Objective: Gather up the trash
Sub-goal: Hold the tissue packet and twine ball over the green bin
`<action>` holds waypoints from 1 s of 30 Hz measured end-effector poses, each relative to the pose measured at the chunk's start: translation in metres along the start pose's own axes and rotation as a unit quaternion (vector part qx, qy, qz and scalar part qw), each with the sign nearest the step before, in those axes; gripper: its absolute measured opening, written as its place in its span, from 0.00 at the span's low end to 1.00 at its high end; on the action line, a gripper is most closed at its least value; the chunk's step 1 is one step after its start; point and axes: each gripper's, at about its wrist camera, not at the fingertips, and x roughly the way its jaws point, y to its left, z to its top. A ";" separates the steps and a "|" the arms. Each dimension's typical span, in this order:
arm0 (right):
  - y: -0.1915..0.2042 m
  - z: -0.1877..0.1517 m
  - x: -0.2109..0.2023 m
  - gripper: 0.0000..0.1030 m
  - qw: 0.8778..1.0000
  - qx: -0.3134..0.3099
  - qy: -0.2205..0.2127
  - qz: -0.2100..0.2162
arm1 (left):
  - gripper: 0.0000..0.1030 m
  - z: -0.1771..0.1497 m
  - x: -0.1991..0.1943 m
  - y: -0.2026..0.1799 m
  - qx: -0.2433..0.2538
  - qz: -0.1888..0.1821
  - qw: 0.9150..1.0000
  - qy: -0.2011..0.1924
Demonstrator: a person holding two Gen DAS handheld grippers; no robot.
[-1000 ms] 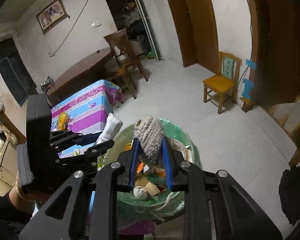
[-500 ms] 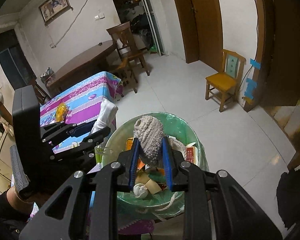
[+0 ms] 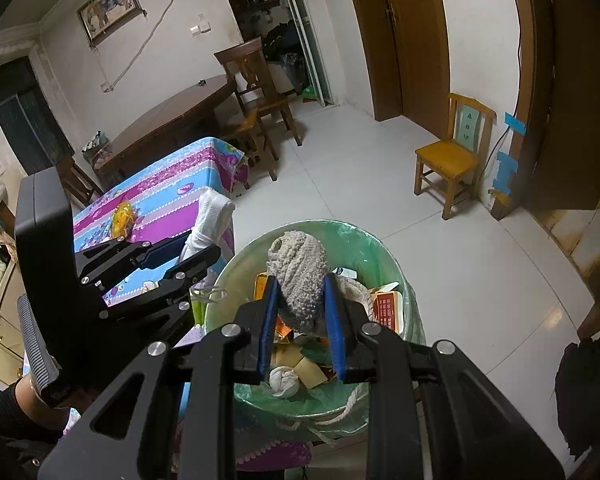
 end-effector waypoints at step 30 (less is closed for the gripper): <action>-0.007 -0.004 0.013 0.27 1.000 0.012 0.007 -0.001 | 0.47 -0.001 0.019 0.009 -0.004 -0.024 1.000 0.012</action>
